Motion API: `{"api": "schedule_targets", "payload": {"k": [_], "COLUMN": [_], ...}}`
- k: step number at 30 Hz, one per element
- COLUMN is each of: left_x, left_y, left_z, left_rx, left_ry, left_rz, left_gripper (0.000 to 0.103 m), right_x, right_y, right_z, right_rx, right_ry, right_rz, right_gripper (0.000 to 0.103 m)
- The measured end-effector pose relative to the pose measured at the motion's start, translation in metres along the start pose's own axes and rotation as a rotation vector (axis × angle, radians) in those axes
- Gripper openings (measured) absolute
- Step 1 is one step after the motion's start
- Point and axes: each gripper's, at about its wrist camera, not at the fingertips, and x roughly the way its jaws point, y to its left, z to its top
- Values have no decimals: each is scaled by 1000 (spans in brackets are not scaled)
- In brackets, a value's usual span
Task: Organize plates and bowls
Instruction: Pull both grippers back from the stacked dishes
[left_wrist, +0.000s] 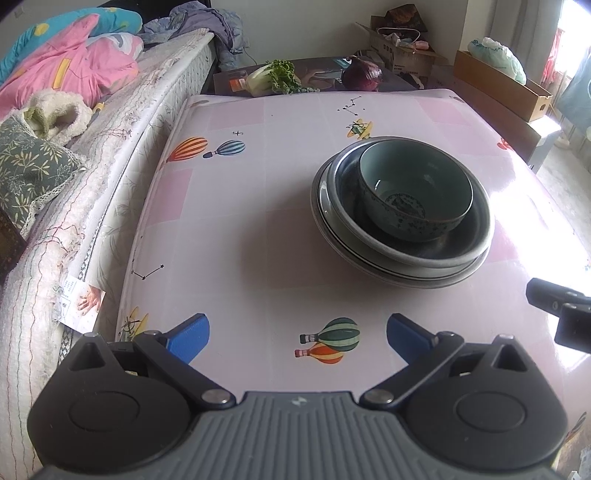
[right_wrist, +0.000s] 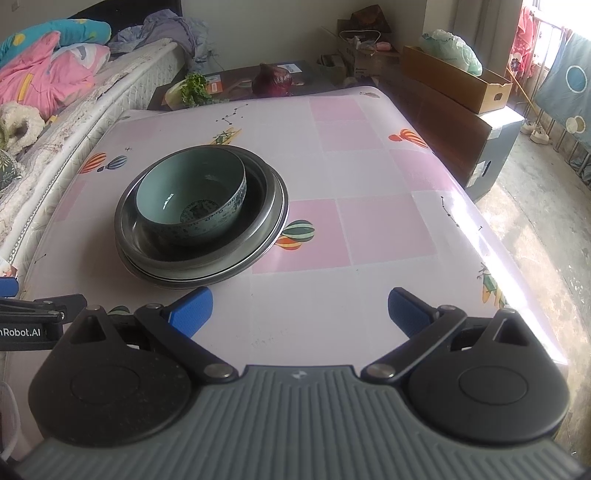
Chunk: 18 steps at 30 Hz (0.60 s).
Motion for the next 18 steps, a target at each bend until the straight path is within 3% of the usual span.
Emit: {"api": "schedule_targets", "payload": {"k": [18], "left_x": [1], "left_y": [-1], "left_z": [0], "left_rx": [-5], "left_ry": [5], "left_rz": [-8], "left_gripper": [103], "right_x": [1], "right_y": [-1], "right_z": [-1], "right_rx": [-1], "right_ry": [1], "right_rz": [-1], "right_gripper": [102]}}
